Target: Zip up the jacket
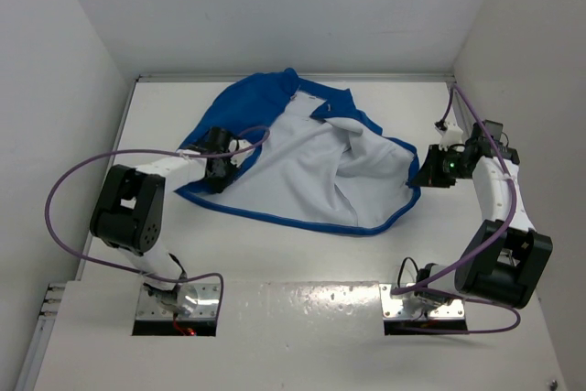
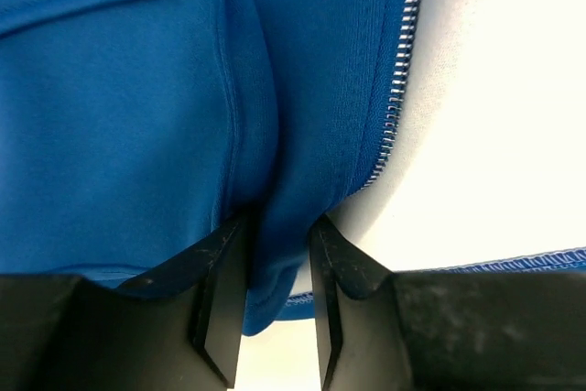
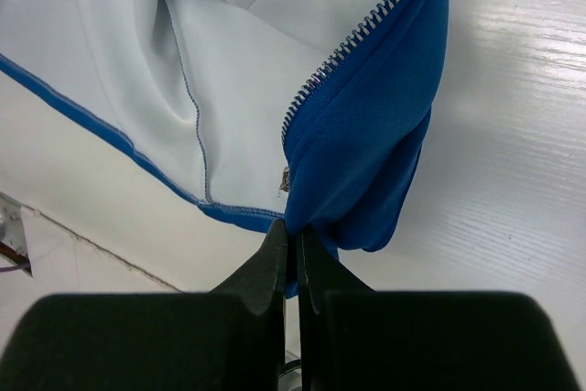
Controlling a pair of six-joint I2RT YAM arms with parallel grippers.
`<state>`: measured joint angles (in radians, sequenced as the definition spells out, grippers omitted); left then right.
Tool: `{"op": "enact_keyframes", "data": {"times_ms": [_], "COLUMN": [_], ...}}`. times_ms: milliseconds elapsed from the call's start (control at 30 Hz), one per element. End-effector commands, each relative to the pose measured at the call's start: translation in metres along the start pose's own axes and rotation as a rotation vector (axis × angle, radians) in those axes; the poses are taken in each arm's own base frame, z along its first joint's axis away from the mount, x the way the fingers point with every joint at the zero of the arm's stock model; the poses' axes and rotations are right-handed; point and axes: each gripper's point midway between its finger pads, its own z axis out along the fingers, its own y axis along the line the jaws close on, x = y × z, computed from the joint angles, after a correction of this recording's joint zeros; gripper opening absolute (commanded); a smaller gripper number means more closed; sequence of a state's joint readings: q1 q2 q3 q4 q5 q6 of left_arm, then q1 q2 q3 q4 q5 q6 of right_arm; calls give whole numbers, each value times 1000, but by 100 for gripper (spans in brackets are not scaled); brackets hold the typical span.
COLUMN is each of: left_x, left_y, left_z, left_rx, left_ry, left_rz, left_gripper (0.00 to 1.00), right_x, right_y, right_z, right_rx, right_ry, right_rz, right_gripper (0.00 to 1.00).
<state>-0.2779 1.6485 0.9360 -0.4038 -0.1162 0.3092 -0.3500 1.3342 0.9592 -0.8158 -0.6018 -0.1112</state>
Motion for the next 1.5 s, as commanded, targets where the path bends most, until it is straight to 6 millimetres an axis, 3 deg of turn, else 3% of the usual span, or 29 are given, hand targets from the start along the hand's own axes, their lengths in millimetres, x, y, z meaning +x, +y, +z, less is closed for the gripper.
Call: {"op": "enact_keyframes", "data": {"times_ms": [0, 167, 267, 367, 400, 500, 600, 700, 733, 867, 967, 1067, 1100, 1233, 1267, 1367, 1400, 1467], "left_x": [-8, -1, 0, -4, -14, -27, -56, -79, -87, -97, -96, -95, -92, -74, -69, -54, -40, -39], "left_y": [8, 15, 24, 32, 34, 44, 48, 37, 25, -3, -31, -40, -42, -26, -13, -12, -12, -18], "left_z": [-2, 2, 2, 0, -3, -15, -34, -53, -62, -75, -86, -92, -84, -62, -56, -52, -43, -43], "left_rx": [16, 20, 13, 8, 8, 30, 104, 236, 311, 500, 687, 765, 768, 596, 489, 376, 325, 289], "left_ry": [-17, 6, 11, -1, -25, -78, -185, -285, -328, -381, -415, -421, -393, -317, -293, -252, -198, -174], "left_rz": [-16, -32, -41, -60, -74, -148, -229, -283, -283, -314, -326, -371, -391, -334, -310, -219, -215, -199], "left_gripper": [36, 34, 25, 7, 0, 0, 0, 0, 0, 0, 0, 0, 0, 0, 0, 0, 0, 0], "right_x": [-14, -16, -17, -17, -16, -14, -13, -13, -14, -13, -13, -6, -4, 1, 2, 6, 4, 5], "right_y": [3, 3, 4, 9, 13, 24, 36, 44, 47, 56, 74, 89, 93, 94, 93, 92, 92, 91], "right_z": [-4, -4, -4, -2, 0, 3, 8, 13, 15, 19, 21, 26, 27, 27, 27, 26, 26, 27], "right_rx": [-1, -3, -5, -12, -19, -36, -31, -14, -8, -27, -122, -175, -185, -190, -187, -183, -180, -175], "right_ry": [-42, -45, -48, -43, -40, -31, 4, 28, 29, 30, 4, 3, 12, 28, 36, 47, 41, 46], "right_rz": [-25, -25, -33, -72, -97, -144, -195, -221, -230, -245, -249, -270, -281, -283, -291, -291, -295, -286], "right_gripper": [0, 0, 0, 0, 0, 0, 0, 0, 0, 0, 0, 0, 0, 0, 0, 0, 0, 0]}}
